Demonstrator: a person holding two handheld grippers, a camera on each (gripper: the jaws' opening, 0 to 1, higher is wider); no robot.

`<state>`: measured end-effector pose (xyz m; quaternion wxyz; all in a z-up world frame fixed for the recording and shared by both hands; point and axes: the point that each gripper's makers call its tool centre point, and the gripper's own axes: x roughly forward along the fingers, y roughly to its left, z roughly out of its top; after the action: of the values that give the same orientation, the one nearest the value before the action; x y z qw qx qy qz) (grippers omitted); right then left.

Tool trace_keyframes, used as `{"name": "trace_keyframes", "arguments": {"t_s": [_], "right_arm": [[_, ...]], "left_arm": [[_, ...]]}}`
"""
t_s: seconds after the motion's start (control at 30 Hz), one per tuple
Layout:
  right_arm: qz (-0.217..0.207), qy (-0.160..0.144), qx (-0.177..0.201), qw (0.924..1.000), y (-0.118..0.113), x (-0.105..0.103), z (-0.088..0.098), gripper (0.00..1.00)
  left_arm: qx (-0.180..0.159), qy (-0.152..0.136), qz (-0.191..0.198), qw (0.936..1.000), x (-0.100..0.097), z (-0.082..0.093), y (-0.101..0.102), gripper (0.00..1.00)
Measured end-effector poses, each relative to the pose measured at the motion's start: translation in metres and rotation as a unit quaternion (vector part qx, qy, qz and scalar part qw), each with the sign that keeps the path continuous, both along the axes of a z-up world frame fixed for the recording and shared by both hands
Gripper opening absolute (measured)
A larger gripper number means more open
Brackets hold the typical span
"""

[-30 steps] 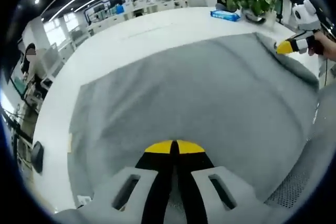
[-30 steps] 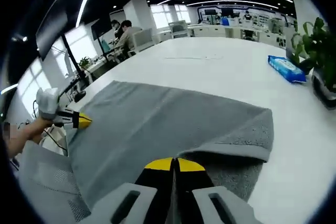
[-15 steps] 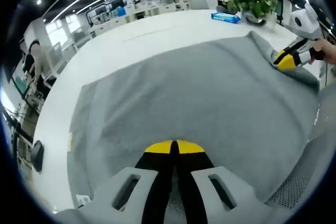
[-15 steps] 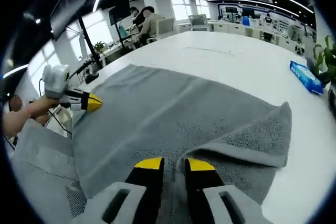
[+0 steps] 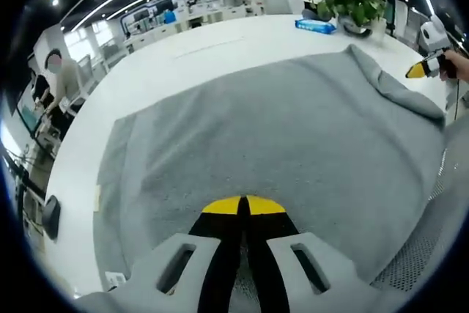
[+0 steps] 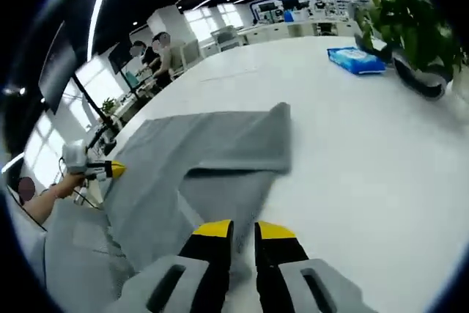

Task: Open the folded towel by lifting each exposed corner and separating the folded layers until the towel lies flat within the target outline without major curled edges

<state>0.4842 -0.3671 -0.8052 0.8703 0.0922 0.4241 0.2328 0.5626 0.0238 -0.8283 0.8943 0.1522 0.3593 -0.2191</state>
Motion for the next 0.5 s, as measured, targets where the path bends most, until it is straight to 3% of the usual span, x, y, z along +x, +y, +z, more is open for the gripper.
{"name": "trace_keyframes", "arguments": {"t_s": [0.2,0.33,0.5], "right_arm": [[0.081,0.018,-0.069,0.9941,0.004,-0.033,-0.021,0.08],[0.105,-0.004,-0.107,0.9887,0.007,-0.032,-0.024,0.05],[0.117,-0.010,-0.149,0.9817,0.005,-0.029,-0.030,0.00]], "left_arm": [[0.000,-0.002,0.000,1.0000,0.000,0.001,-0.001,0.00],[-0.001,-0.002,-0.002,1.0000,0.000,0.001,-0.001,0.00],[0.001,-0.004,-0.003,1.0000,0.000,0.002,-0.001,0.00]]}}
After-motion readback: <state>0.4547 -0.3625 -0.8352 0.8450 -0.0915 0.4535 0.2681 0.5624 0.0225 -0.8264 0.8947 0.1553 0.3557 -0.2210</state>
